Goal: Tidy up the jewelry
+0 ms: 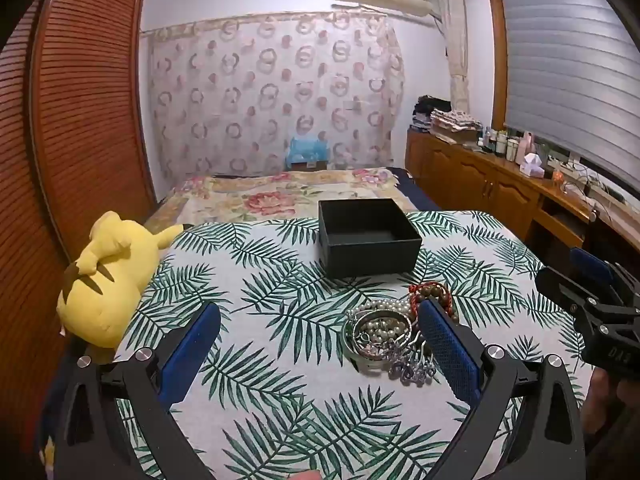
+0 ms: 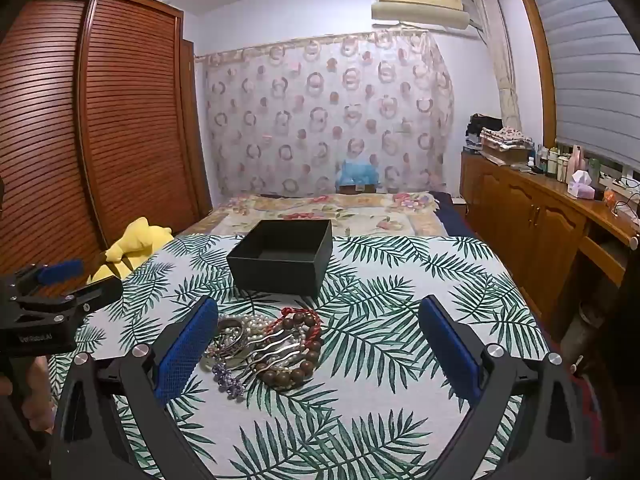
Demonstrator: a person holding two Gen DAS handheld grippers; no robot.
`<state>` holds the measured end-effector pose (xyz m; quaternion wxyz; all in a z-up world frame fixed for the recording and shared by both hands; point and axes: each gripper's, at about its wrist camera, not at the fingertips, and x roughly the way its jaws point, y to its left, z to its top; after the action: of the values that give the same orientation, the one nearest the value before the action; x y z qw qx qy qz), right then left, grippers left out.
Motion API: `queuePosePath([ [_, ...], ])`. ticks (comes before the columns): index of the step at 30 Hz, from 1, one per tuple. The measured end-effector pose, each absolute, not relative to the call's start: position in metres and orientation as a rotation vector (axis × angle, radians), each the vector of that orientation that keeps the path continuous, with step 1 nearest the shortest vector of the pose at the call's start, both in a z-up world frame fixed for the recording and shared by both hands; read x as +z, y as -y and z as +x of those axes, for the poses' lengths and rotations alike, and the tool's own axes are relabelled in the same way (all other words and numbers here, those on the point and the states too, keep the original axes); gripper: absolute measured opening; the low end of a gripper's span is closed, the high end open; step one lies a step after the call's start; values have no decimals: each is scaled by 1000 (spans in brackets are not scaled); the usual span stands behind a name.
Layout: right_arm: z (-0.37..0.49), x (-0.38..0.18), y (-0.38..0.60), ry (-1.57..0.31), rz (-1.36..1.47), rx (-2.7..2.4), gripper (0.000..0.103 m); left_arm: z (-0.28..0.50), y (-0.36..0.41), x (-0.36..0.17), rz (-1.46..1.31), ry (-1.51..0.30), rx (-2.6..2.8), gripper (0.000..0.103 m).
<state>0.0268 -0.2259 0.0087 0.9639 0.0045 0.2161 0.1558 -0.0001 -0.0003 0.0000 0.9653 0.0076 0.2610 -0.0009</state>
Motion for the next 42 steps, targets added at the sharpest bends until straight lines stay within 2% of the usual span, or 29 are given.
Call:
queuePosePath([
  [42,27,10,225,-437,18,319,100,-1,1,1,1,-526,-8,95],
])
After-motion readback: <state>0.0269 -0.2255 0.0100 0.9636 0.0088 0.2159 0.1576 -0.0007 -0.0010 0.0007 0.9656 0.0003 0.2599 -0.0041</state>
